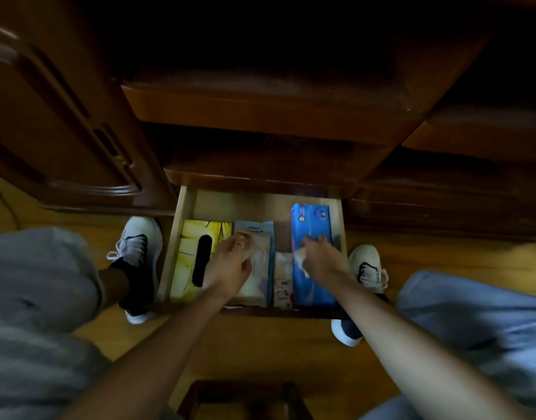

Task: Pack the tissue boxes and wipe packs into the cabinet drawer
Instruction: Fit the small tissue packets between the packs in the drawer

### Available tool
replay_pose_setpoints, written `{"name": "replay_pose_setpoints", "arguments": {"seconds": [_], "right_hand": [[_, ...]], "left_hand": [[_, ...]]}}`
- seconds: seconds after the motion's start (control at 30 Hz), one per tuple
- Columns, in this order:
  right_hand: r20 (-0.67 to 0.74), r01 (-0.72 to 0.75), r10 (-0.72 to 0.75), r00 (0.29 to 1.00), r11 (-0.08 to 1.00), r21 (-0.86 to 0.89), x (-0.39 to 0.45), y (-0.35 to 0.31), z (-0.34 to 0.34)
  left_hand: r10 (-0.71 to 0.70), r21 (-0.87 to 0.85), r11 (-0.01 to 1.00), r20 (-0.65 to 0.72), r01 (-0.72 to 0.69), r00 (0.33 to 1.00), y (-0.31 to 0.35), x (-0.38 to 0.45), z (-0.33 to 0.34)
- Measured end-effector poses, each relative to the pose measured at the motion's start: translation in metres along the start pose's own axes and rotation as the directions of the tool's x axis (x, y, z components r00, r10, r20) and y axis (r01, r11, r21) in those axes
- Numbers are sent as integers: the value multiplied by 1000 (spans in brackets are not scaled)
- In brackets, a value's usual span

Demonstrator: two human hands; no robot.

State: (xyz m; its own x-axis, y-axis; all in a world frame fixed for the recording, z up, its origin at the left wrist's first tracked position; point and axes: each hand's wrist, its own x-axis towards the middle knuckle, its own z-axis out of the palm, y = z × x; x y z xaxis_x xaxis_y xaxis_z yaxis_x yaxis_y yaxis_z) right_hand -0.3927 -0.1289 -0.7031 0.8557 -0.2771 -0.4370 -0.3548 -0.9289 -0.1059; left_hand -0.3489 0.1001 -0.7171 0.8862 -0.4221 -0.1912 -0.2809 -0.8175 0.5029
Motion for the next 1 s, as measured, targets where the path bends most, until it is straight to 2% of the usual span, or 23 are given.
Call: {"name": "replay_pose_setpoints", "arguments": {"seconds": [0.07,0.23,0.33,0.43,0.47,0.6,0.63,0.8,1.0], "right_hand": [[-17,29,-28,999,994,101,20,-8,-8],[-158,92,-46,986,949,301,72,-27,-21],[-202,104,-69,977,980,171,96,-30,-10],[-249,216,-247,936,965,-147,109,-31,1],[-248,219,-266,932,955,-199,112,-31,4],[-128,208,-269,954,909,-362,118,-24,11],[-88,230,-285,955,892,-389,118,-22,13],[-59,344,-374,925,895,-283,117,-18,16],[-15,325,-355,935,872,-366,113,-22,16]], "left_hand": [[9,-1,1000,-4,-9,1000,-3,1,7],[22,-14,1000,-93,-23,995,-8,-3,19],[53,-20,998,-119,-56,992,-13,-4,23],[60,-33,997,-120,-64,991,-13,-2,24],[61,-33,997,-114,-65,992,-12,-2,24],[38,-41,998,-100,-42,994,-11,1,25],[33,-41,998,-100,-37,994,-11,2,25],[30,-34,999,-99,-33,995,-9,2,24],[26,-48,998,-97,-30,995,-8,2,22]]}}
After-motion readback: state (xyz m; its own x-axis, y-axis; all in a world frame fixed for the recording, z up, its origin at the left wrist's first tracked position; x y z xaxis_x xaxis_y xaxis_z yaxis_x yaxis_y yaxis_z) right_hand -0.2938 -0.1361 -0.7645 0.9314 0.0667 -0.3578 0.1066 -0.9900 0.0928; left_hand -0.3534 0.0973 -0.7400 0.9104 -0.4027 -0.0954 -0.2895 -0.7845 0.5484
